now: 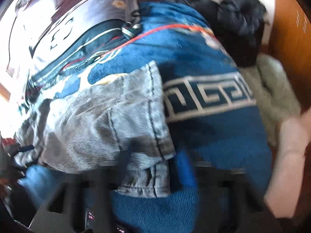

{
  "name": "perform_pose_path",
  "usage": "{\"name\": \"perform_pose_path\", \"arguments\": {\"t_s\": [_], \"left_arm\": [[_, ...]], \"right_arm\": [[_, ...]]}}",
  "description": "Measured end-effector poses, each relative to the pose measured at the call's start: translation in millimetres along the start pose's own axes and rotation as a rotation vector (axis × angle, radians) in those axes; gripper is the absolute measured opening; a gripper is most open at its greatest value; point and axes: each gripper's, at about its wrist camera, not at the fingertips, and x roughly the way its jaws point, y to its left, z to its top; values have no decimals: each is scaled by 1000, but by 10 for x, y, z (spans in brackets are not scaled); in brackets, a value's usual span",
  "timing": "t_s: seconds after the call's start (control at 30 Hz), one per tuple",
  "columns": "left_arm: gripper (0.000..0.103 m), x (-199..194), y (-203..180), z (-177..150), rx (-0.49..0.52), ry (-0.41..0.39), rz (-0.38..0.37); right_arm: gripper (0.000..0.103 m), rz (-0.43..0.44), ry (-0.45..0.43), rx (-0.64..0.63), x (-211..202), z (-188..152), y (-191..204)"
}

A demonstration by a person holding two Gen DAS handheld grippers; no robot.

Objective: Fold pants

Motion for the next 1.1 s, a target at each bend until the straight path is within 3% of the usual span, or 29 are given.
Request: {"name": "perform_pose_path", "arguments": {"t_s": [0.13,0.3,0.4,0.43,0.53,0.6,0.63,0.67,0.73,0.8,0.9,1.1], "left_arm": [[16,-173,30,24,-27,-45,-9],[17,-341,124,-43,-51,-50,-85],[18,-199,79,-85,-30,12,-97],[19,-123,53,-100,-25,36,-101],[22,-12,-20,-139,-11,46,-74],[22,-49,-7,-138,-36,34,-78],[27,-100,19,-139,-57,26,-85],[32,-170,53,-146,-77,16,-88],[55,-368,161,-187,-121,-16,-83],[63,-591,311,-267,-168,-58,-87],[66,-896,673,-473,-278,-91,-67],[66,-1112,1604,-1103,-589,-61,26]], "right_arm": [[12,23,-215,-10,-520,57,111],[12,6,-249,3,-721,-32,99],[12,-48,-154,27,-559,-76,67],[12,-84,-60,31,-373,-111,37],[13,-159,77,-8,-39,-199,28],[16,-179,72,-30,-35,-177,54],[23,-185,60,-26,-71,-166,52],[36,-190,51,-20,-106,-168,46],[44,-207,9,-2,-224,-162,21],[44,-254,-52,-17,-371,-137,65],[47,-269,-144,-59,-547,-96,244],[50,-78,-162,-193,-503,-122,1020]]}}
